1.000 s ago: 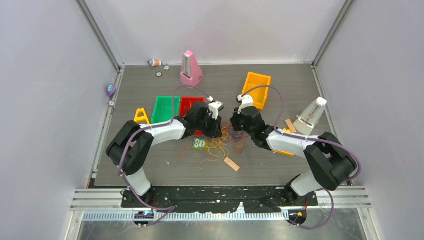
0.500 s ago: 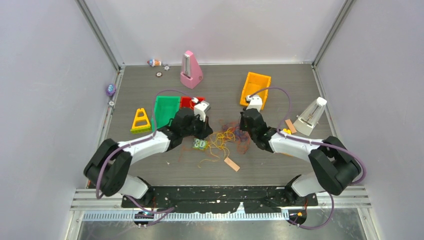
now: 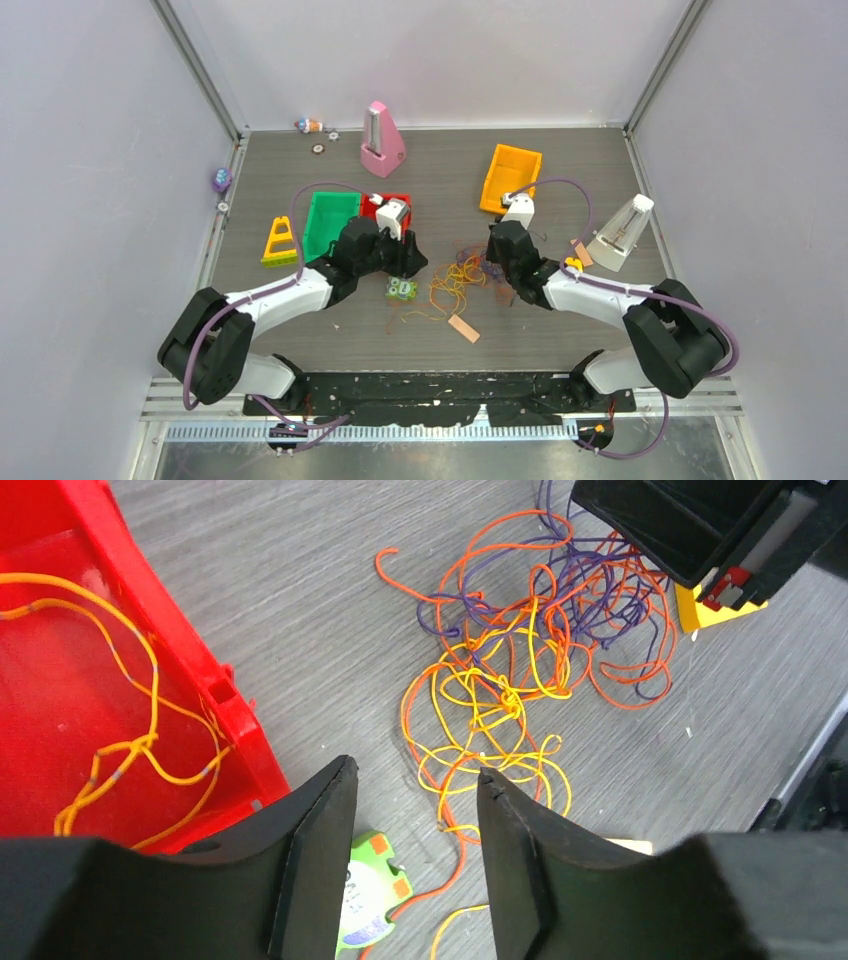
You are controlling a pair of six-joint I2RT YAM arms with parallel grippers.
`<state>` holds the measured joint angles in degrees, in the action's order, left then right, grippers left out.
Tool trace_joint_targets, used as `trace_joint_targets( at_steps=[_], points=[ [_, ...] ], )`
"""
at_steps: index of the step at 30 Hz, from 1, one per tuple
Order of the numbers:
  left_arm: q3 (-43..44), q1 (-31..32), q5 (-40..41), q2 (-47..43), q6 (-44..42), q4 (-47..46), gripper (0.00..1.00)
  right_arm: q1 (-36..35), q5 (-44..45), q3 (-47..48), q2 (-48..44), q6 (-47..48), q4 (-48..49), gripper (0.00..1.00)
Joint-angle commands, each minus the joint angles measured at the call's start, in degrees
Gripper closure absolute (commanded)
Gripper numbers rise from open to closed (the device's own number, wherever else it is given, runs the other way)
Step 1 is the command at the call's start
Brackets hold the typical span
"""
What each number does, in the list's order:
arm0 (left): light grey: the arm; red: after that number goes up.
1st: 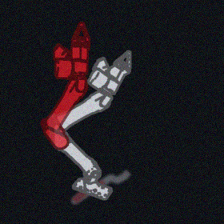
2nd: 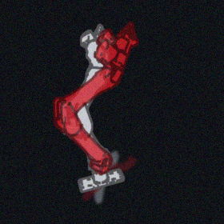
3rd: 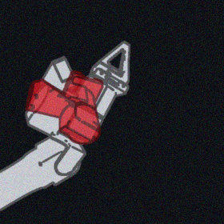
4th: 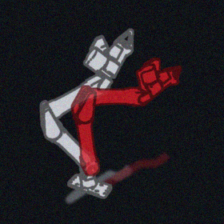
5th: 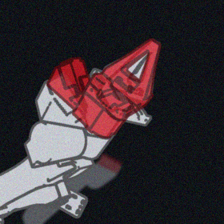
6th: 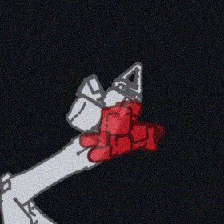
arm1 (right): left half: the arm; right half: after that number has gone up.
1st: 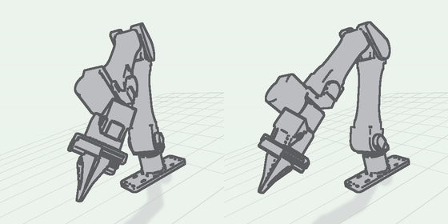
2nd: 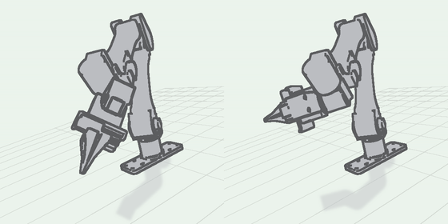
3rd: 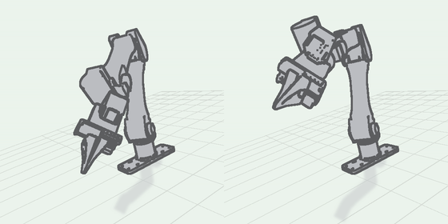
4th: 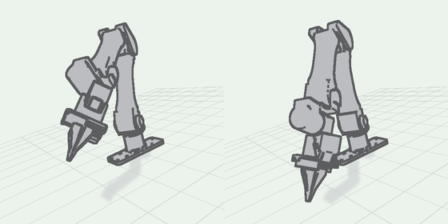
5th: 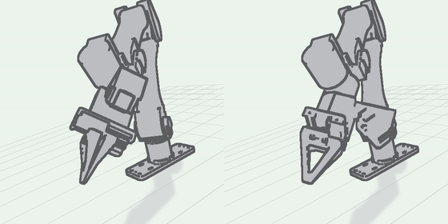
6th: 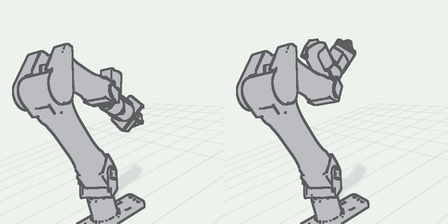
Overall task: Untangle the cables
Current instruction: Untie the cable.
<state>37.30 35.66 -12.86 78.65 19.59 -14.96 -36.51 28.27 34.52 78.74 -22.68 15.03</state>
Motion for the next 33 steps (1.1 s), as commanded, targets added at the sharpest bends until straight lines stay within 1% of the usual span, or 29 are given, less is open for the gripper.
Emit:
trace_joint_targets(
  at_steps=[1, 2, 5, 6, 8, 9, 10, 11, 12, 14, 15, 17, 20, 23, 26, 29, 33],
  points=[
    [2.50, 0.09, 1.99, -0.73, 3.74, 2.59, 0.42, 0.08, -1.33, 1.08, 0.72, -0.74, 2.66, 0.94],
    [2.40, 0.10, 1.90, -0.80, 4.18, 2.62, 0.33, 0.05, -1.62, 1.08, 0.80, -1.04, 2.56, 0.94],
    [2.44, 0.49, 3.55, -0.67, 4.88, 2.78, 0.13, 0.06, -2.25, 0.98, 1.17, -1.98, 0.96, 0.94],
    [2.90, 0.61, 4.27, -0.38, 5.00, 3.66, 0.10, 0.04, -2.17, 0.98, 1.05, -2.62, 0.39, 0.94],
    [4.16, 0.80, 4.69, 0.33, 5.00, 5.31, 0.09, 0.13, -1.51, 0.71, 0.77, -2.98, -1.31, 0.94],
    [4.53, 1.03, 4.95, 0.78, 5.06, 5.62, 0.09, 0.13, -1.49, 0.43, 0.70, -2.98, -1.53, 0.90],
    [4.86, 1.20, 5.00, 1.06, 5.10, 5.77, 0.10, 0.19, -2.09, 0.36, 0.80, -2.81, -2.03, 0.67],
    [5.15, 1.44, 5.04, 1.38, 5.18, 5.81, 0.10, 0.25, -2.57, 0.43, 0.93, -2.46, -2.55, 0.55],
    [5.54, 1.69, 5.04, 1.74, 5.31, 5.94, 0.11, 0.35, -3.28, 0.76, 1.16, -2.46, -4.06, 0.42],
    [6.20, 2.13, 4.88, 2.40, 5.52, 6.24, 0.13, 0.51, -3.81, 0.23, 0.64, -2.35, -5.26, 0.35],
    [6.41, 2.30, 4.94, 2.65, 5.74, 6.07, 0.13, 0.73, -3.91, -0.18, 0.19, -2.34, -5.35, 0.33],
    [6.75, 2.60, 4.88, 3.33, 6.19, 5.60, 0.14, 1.78, -4.53, -1.61, -1.31, -2.80, -5.61, 0.33],
    [7.93, 3.27, 4.56, 4.80, 6.90, 5.13, 0.15, 4.13, -8.74, -3.37, -2.36, -3.48, -6.58, 0.34],
    [10.15, 4.31, 4.52, 7.51, 7.01, 5.16, 0.16, 5.60, -14.68, -5.49, -1.83, -3.96, -4.88, 0.42],
    [13.50, 5.12, 3.79, 10.67, 7.05, 5.56, 0.17, 5.81, -18.29, -6.54, -0.74, -4.32, -1.99, 0.49],
    [16.87, 5.83, 2.07, 13.51, 6.93, 6.26, 0.25, 5.90, -20.51, -6.59, 0.61, -4.55, -0.86, 0.55],
    [20.88, 6.88, 0.75, 17.05, 6.61, 7.79, 0.36, 6.16, -21.56, -6.88, 0.52, -4.78, 0.16, 0.61]
  ],
)
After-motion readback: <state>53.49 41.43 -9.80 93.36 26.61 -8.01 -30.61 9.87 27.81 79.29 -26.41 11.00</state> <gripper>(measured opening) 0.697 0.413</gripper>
